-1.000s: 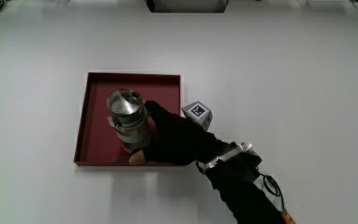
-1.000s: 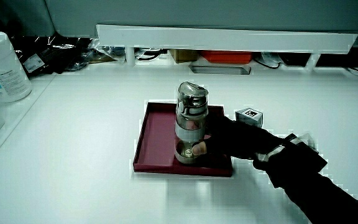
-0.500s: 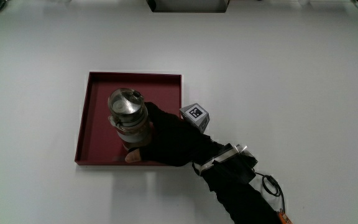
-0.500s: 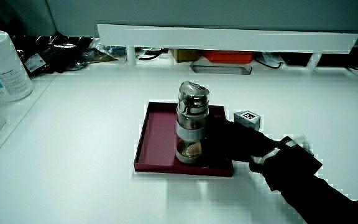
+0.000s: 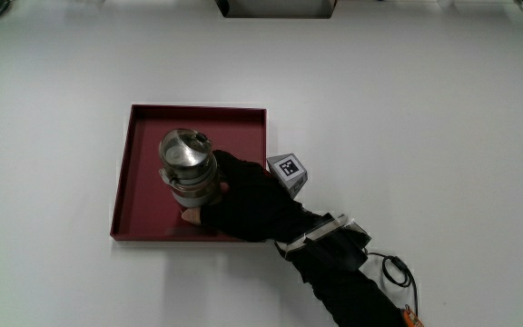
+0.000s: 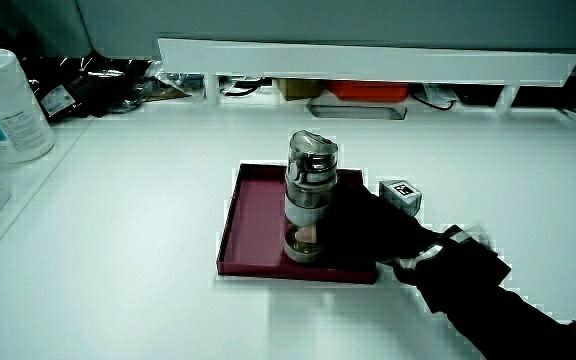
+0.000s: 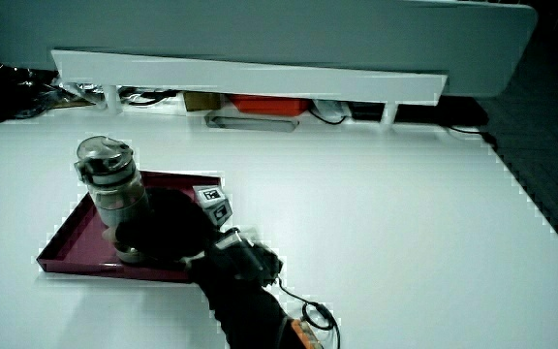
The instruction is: Pick bottle
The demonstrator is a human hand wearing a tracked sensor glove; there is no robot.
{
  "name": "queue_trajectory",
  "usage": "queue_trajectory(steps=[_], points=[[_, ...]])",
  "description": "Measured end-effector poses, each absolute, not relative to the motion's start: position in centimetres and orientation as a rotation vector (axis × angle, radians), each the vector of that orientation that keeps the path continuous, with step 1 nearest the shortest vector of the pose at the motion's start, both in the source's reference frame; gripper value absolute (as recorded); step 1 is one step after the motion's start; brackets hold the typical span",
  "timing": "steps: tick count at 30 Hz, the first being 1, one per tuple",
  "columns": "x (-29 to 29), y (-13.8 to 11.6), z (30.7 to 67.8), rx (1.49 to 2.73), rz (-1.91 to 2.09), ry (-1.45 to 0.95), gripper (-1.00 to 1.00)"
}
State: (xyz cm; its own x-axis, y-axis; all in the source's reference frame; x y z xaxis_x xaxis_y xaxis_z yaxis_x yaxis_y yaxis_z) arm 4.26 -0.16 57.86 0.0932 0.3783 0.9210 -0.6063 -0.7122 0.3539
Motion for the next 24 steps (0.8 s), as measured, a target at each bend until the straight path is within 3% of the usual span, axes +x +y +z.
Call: queue_trajectory(steps=[6,24], points=[[4.5,0.0,57.6,1.702,1.727,-0.255,1.00],[9.0,-1.3,51.1,1.645,1.791,-0.336,1.00]])
